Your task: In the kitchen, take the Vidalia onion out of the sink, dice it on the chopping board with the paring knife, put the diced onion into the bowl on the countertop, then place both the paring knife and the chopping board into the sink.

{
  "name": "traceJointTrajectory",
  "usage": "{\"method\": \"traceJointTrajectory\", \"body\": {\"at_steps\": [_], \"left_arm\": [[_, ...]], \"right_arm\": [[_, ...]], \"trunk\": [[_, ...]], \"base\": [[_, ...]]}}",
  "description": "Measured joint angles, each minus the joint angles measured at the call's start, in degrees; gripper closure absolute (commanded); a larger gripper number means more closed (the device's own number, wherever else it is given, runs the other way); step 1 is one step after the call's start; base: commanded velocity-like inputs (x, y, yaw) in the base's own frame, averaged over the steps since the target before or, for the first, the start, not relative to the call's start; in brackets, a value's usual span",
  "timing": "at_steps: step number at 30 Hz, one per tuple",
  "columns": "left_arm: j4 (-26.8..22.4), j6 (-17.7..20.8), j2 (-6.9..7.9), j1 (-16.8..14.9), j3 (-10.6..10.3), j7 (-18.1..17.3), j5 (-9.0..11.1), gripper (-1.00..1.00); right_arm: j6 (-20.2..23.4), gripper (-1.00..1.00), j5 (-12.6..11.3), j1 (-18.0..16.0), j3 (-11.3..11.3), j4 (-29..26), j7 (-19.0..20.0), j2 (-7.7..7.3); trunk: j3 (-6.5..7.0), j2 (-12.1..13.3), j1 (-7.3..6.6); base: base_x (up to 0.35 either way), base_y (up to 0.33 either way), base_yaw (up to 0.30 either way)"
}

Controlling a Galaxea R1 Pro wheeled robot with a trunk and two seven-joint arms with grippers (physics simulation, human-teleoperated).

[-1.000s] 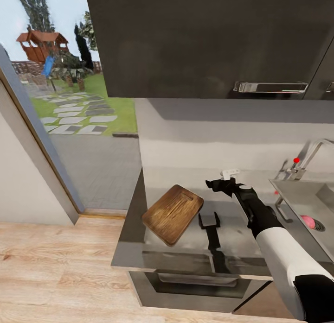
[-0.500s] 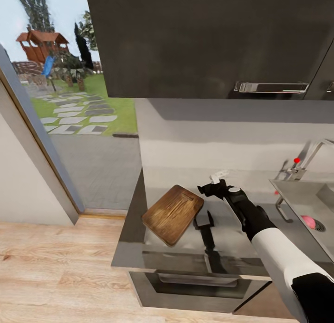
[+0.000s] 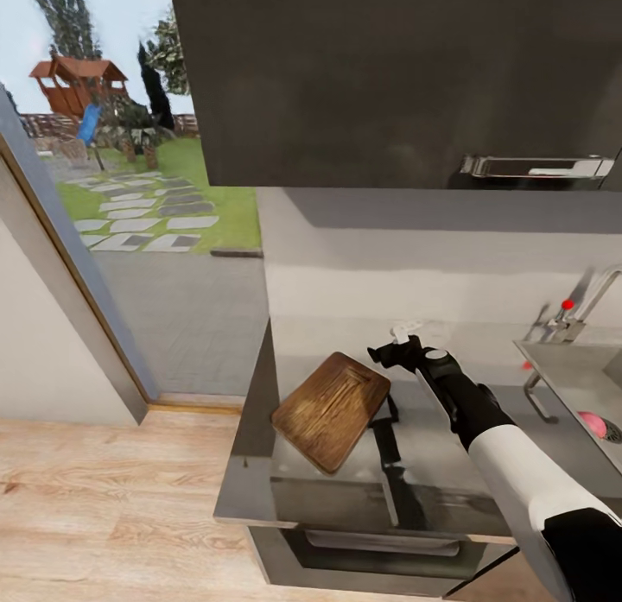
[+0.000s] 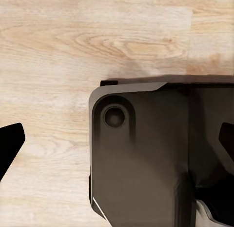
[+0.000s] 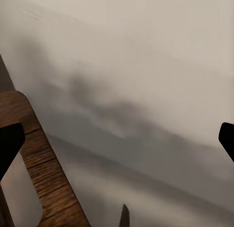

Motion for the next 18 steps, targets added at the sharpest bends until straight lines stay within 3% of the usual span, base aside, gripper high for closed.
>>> {"method": "traceJointTrajectory", "body": {"at_steps": [18], "left_arm": [[0.0,0.0,-0.02,0.0,-0.1,0.0,0.0,-1.0]], "right_arm": [[-0.2,-1.0,-0.1,0.0,0.0,1.8,0.3,0.04]], "trunk": [[0.0,0.0,0.0]], "base": [[0.002,0.091,0.0]]}}
